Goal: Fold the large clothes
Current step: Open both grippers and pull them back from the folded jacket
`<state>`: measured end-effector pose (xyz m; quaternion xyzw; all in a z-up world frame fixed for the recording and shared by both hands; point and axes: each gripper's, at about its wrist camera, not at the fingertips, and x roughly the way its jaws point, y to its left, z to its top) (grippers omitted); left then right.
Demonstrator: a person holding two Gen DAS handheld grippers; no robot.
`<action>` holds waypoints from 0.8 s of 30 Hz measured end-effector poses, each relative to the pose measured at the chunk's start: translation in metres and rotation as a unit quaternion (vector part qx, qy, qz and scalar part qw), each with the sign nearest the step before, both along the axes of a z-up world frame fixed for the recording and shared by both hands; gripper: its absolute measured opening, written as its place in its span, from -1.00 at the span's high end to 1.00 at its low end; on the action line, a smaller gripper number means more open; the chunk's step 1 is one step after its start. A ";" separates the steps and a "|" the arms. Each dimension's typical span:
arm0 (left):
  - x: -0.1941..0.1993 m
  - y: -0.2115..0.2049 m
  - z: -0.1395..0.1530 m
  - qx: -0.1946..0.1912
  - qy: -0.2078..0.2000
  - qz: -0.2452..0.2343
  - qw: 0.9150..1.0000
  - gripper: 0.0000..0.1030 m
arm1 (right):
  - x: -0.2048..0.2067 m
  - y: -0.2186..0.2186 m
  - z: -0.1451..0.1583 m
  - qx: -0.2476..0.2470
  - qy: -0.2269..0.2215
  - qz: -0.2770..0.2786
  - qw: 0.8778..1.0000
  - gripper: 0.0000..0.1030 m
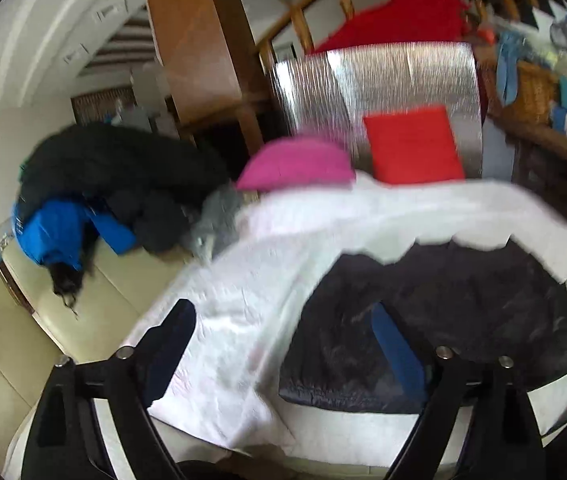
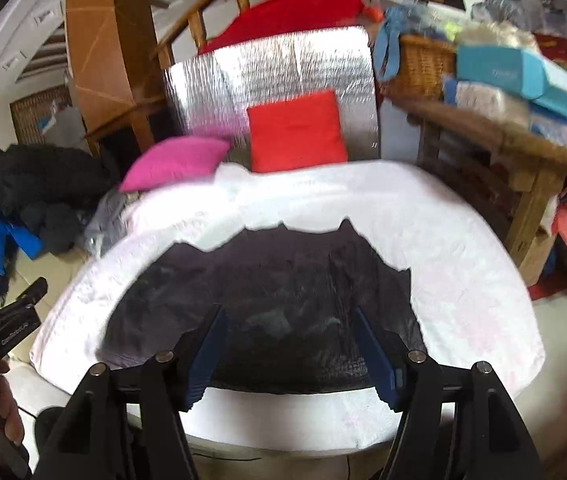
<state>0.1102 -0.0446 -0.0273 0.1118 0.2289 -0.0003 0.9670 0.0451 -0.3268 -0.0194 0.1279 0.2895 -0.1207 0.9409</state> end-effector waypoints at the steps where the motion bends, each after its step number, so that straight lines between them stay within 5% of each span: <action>1: -0.007 0.001 0.008 -0.004 -0.010 -0.002 1.000 -0.84 | -0.003 0.003 0.005 0.001 -0.006 -0.002 1.000 -0.37; 10: -0.070 0.011 0.070 -0.032 -0.072 -0.019 0.997 -0.91 | -0.037 0.036 0.045 -0.036 -0.028 -0.024 0.999 -0.39; 24: -0.113 0.025 0.103 -0.063 -0.113 -0.017 0.991 -0.97 | -0.069 0.071 0.085 -0.073 -0.070 -0.020 0.995 -0.39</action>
